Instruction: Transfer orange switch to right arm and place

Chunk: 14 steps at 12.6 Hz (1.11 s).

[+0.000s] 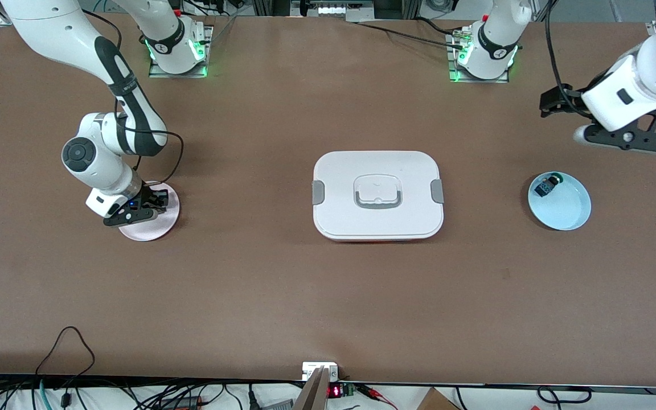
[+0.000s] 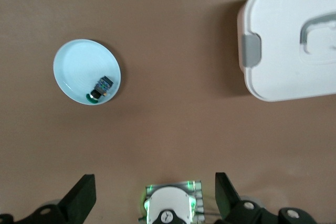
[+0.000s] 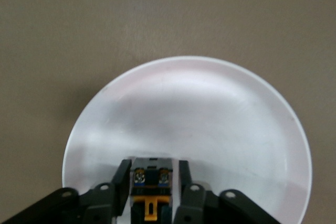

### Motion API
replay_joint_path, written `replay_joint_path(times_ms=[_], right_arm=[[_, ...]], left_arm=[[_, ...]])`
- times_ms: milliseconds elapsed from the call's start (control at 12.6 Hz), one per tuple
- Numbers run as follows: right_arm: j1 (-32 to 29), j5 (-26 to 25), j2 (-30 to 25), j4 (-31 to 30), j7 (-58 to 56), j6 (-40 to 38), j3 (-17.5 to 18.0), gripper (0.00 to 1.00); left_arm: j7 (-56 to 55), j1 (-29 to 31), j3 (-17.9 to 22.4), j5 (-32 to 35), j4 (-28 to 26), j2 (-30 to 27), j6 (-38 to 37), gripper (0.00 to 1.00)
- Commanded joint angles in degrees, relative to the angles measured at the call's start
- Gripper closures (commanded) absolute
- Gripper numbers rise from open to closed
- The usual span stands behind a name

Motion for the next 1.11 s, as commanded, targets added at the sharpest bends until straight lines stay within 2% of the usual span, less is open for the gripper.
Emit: replay_joint_path(times_ms=[0, 80, 239, 398, 557, 716, 795, 1034], right_arm=[[-0.6, 0.2, -4.1, 1.4, -0.1, -3.6, 0.2, 0.0], [-0.7, 0.2, -6.8, 1.8, -0.2, -5.8, 0.2, 0.0], [-0.6, -0.6, -11.8, 4.9, -0.2, -14.5, 0.2, 0.0], [-0.1, -0.3, -17.6, 8.3, 0.5, -28.4, 0.3, 0.0], [0.6, -0.4, -22.1, 13.0, 2.6, -36.8, 0.5, 0.0], [0.6, -0.4, -22.5, 23.5, 3.0, -51.1, 0.6, 0.0], [0.6, -0.4, -22.5, 26.8, 3.0, -55.1, 0.6, 0.0], [0.6, -0.2, -22.4, 29.2, 1.1, -56.8, 0.3, 0.0]], left_arm=[[-1.1, -1.8, 2.9, 0.3, -10.5, -8.5, 9.7, 0.0], [-1.2, -1.9, 3.0, 0.4, -10.3, -8.6, 9.1, 0.0], [-0.4, -2.3, 6.7, 1.0, -10.3, -8.7, 9.4, 0.0], [-0.1, -2.8, 7.3, 5.1, -10.4, -7.9, 11.9, 0.0], [-0.2, -3.0, 7.3, 5.7, -10.3, -7.6, 12.1, 0.0], [-0.3, -2.9, 7.2, 5.5, -6.7, -4.7, 12.1, 0.0], [-0.5, -2.7, 7.1, 4.9, -5.4, -3.5, 12.1, 0.0], [-7.8, -2.1, 6.7, 0.1, -5.4, -3.2, 11.9, 0.0]])
